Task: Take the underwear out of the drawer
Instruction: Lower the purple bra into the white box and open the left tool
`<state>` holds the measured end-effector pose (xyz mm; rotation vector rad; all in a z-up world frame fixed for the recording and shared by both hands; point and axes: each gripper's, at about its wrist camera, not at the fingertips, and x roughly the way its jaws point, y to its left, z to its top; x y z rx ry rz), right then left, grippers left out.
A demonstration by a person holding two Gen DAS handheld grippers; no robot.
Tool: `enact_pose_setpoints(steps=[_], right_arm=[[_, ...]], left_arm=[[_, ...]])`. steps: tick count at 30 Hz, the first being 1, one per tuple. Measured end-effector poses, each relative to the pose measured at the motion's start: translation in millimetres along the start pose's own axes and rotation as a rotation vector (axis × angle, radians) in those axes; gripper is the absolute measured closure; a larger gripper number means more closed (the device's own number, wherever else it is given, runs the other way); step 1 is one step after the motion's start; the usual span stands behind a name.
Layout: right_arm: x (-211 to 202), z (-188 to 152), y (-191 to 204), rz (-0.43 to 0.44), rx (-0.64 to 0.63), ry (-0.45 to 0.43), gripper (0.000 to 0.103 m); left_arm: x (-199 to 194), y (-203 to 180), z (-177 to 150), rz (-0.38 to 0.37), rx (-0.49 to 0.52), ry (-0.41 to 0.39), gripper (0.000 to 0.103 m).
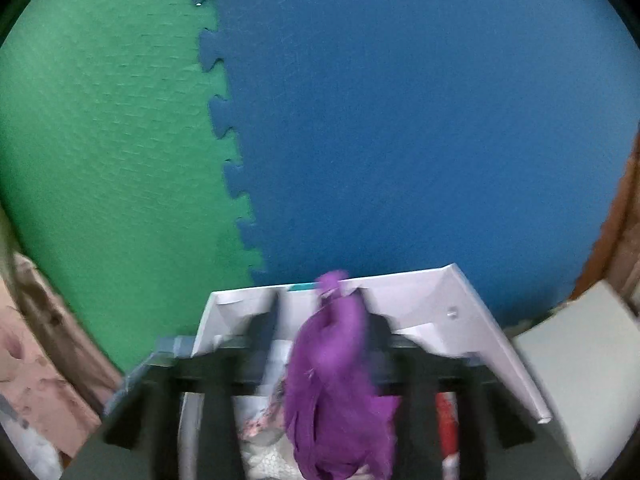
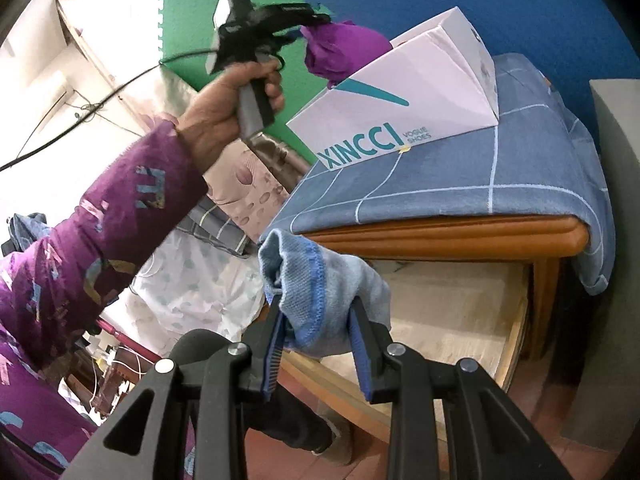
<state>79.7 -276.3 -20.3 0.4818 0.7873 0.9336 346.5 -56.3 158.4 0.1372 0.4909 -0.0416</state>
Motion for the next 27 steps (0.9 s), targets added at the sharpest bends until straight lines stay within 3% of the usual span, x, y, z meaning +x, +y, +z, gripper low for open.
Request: enact_pose_setpoints(steps=[2, 4, 5, 10, 18, 22, 27], right_arm=[[0.9, 0.4, -1.1, 0.002, 0.004, 0.002, 0.073], [2.3, 0.5, -1.6, 0.002, 0.004, 0.005, 0.073], [3.2, 0.8, -1.5, 0.002, 0.004, 0.007, 0.073], [1.9, 1.1, -0.2, -0.002, 0.003, 0.002, 0.073], [-7.7, 12.2, 2.9, 0.021, 0.013, -0.049, 0.073], [-21.8, 47.9, 16.5, 0.002, -0.034, -0.107, 0.073], [-37.0, 124.1, 43.7, -0.055, -0.157, -0.184, 0.073]], left_arm=[[1.3, 0.1, -4.6, 0.038, 0.013, -0.024, 0.027], [-0.1, -1.0, -8.2, 0.084, 0.025, -0.037, 0.012], [-1.1, -0.9, -9.7, 0.108, 0.026, -0.039, 0.009], [-17.7, -1.6, -14.7, 0.15, 0.05, -0.055, 0.004], [-73.0, -4.0, -24.3, 0.142, 0.09, -0.149, 0.0], [-90.1, 7.4, -26.7, 0.118, 0.044, -0.131, 0.0], [-103.1, 27.8, -36.5, 0.112, -0.034, -0.091, 0.0]])
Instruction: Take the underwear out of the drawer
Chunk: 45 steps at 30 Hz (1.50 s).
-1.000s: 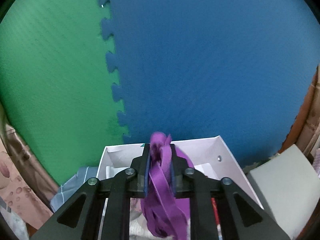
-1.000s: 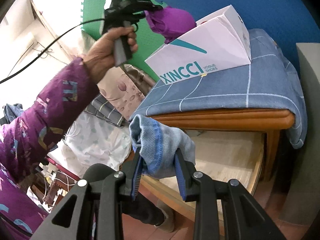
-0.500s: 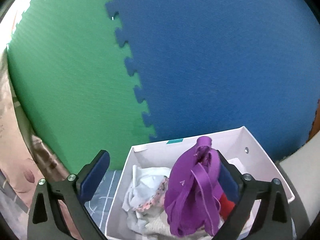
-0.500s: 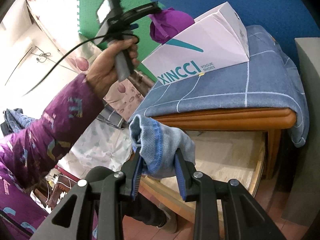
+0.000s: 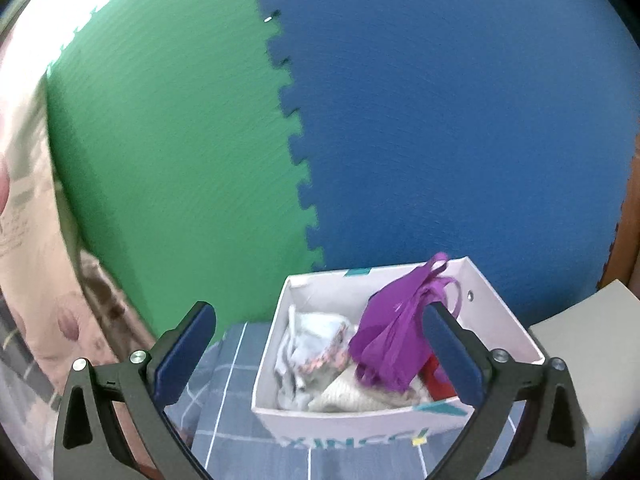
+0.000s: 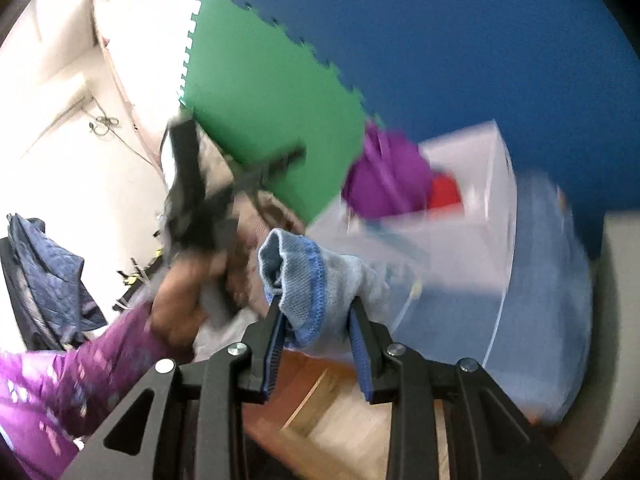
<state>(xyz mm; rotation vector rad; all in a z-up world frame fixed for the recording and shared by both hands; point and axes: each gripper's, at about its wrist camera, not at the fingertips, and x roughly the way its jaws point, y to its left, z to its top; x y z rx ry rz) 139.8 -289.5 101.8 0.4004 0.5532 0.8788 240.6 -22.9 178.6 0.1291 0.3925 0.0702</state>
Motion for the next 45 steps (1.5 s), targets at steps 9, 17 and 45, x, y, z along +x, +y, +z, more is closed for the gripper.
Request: enact_pose_setpoints(steps=[9, 17, 45], right_arm=[[65.0, 105.6, -46.3, -0.172, -0.013, 0.031, 0.073], [133.3, 120.0, -96.9, -0.325, 0.036, 0.16, 0.068], [216.4, -178.8, 77.4, -0.199, -0.436, 0.66, 0.052]], left_arm=[[1.3, 35.6, -24.4, 0.054, -0.061, 0.096, 0.0], [5.5, 54.0, -36.9, 0.086, -0.072, 0.147, 0.0], [-97.8, 155.6, -211.3, 0.132, -0.218, 0.397, 0.001]])
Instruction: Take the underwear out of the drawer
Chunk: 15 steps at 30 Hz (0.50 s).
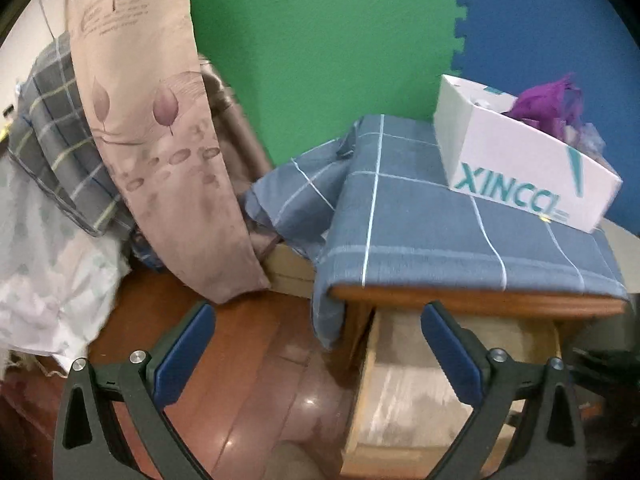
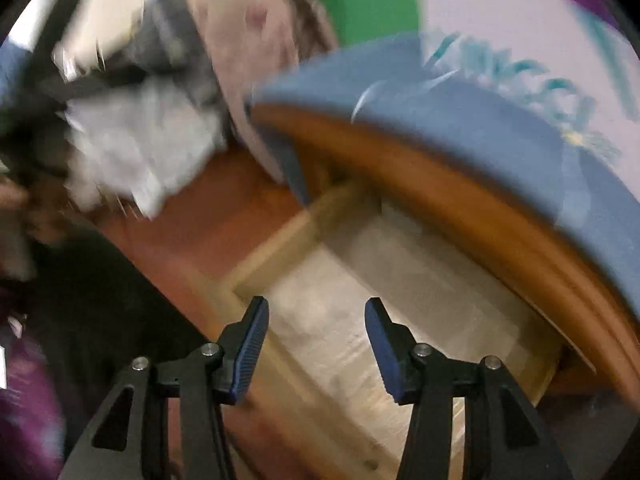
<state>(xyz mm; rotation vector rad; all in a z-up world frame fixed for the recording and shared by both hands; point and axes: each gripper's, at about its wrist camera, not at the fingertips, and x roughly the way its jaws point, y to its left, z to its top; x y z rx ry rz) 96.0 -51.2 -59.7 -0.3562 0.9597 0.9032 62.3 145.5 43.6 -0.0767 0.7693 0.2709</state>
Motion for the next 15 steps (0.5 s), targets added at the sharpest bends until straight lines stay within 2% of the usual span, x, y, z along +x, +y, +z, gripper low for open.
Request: enact_pose_setpoints(steps=[2, 4, 5, 8, 11, 15], right_arm=[[38.4, 4.5, 21.7, -0.182, -0.213, 0.047, 0.052], [67.5, 6.9, 29.1, -0.286, -0.318, 0.095, 0.054], [90.8, 8.2, 30.8, -0.395, -0.41, 0.128, 0.054], [141.0, 1.3, 37.1, -0.625, -0.678, 0.195, 0.054], [184.0, -6.4, 36.0, -0.827, -0.898, 0.219, 0.053], [209.1, -12.3, 46.7, -0.926, -1.071, 0.151, 0.05]], left_arm=[[-10.0, 7.0, -14.5, -0.004, 0.012, -0.035, 0.001], [-15.6, 12.2, -27.5, 0.01, 0.024, -0.04, 0.001], [-16.1, 15.1, -29.2, 0.001, 0.016, -0.027, 0.001], [-19.0, 30.6, -32.9, -0.053, -0.048, -0.017, 0.001], [-17.1, 49.8, -33.2, -0.12, -0.149, 0.004, 0.001], [-13.3, 59.6, -37.4, -0.186, -0.214, 0.011, 0.001]])
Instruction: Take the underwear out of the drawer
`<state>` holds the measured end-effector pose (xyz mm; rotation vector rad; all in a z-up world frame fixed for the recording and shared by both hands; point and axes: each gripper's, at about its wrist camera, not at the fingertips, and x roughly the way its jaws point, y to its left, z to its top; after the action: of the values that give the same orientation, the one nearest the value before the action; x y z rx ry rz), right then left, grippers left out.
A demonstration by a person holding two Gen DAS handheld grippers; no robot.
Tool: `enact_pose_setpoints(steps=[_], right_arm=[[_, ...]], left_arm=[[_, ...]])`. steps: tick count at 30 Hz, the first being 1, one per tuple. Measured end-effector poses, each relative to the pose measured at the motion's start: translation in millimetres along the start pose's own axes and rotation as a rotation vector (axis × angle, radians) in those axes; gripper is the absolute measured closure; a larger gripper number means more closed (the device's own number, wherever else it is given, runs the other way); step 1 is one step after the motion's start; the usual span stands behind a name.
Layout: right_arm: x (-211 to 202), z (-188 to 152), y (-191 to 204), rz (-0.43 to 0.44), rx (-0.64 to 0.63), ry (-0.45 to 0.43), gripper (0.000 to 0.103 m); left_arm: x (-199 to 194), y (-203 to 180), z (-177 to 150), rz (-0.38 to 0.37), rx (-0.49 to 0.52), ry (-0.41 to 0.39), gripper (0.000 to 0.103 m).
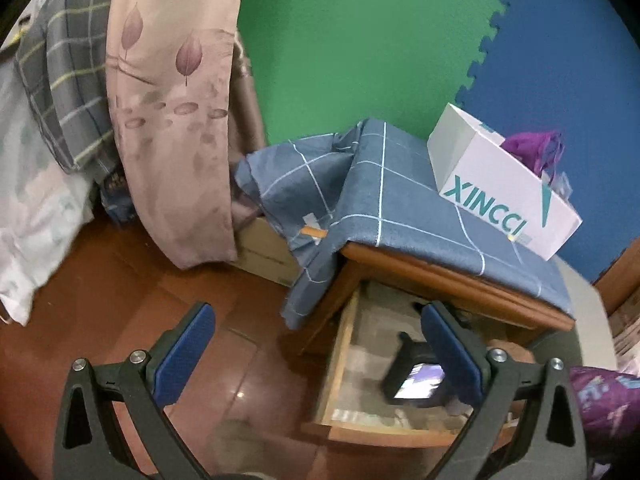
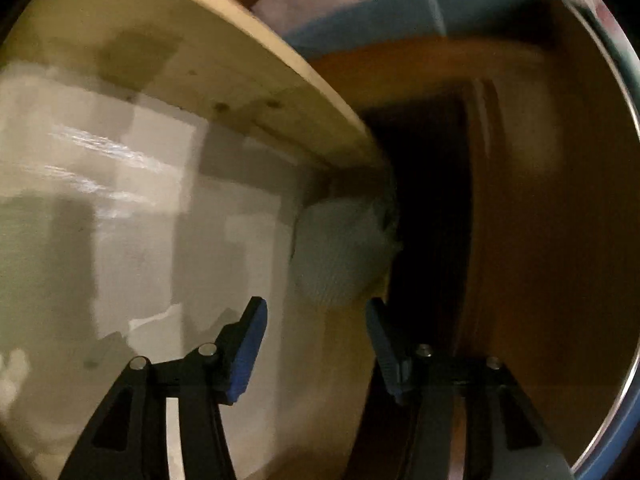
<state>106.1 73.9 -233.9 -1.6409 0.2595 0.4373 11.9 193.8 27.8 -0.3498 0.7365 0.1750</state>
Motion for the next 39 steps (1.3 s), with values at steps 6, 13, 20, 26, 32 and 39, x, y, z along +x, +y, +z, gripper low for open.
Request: enact_pose_setpoints(steps=[6, 13, 20, 26, 32, 39], right_arm=[[11.7, 25.4, 23.9, -0.16, -0.122, -0.046, 0.019], [9.2, 43.0, 30.6, -0.181, -0.332, -0.112, 0.018], [18.3, 33.0, 42.6, -0.197, -0.599, 0.046, 0.0], [-6.4, 26.9, 44.8, -0.122, -0.722, 0.125, 0.001], [3.8, 36.4, 51.4, -0.084, -0.813, 0.177, 0.001], [-4.7, 49.6, 44.1, -0.038, -0.827, 0.206, 0.001]], left_arm=[[7.7, -12.4, -3.4, -0.003, 0.071, 0.029, 0.001], [9.2, -19.1, -6.5, -0.008, 0.109, 0.03, 0.001], [8.2, -9.3, -4.8, -0.045, 0.05, 0.036, 0.001], [7.6, -2.5, -4.3, -0.071, 0.019, 0.046, 0.001], [0.8, 1.7, -3.5, -0.118, -0.008, 0.036, 0.001], [-10.7, 15.0, -2.7, -0.192, -0.067, 0.006, 0.001]])
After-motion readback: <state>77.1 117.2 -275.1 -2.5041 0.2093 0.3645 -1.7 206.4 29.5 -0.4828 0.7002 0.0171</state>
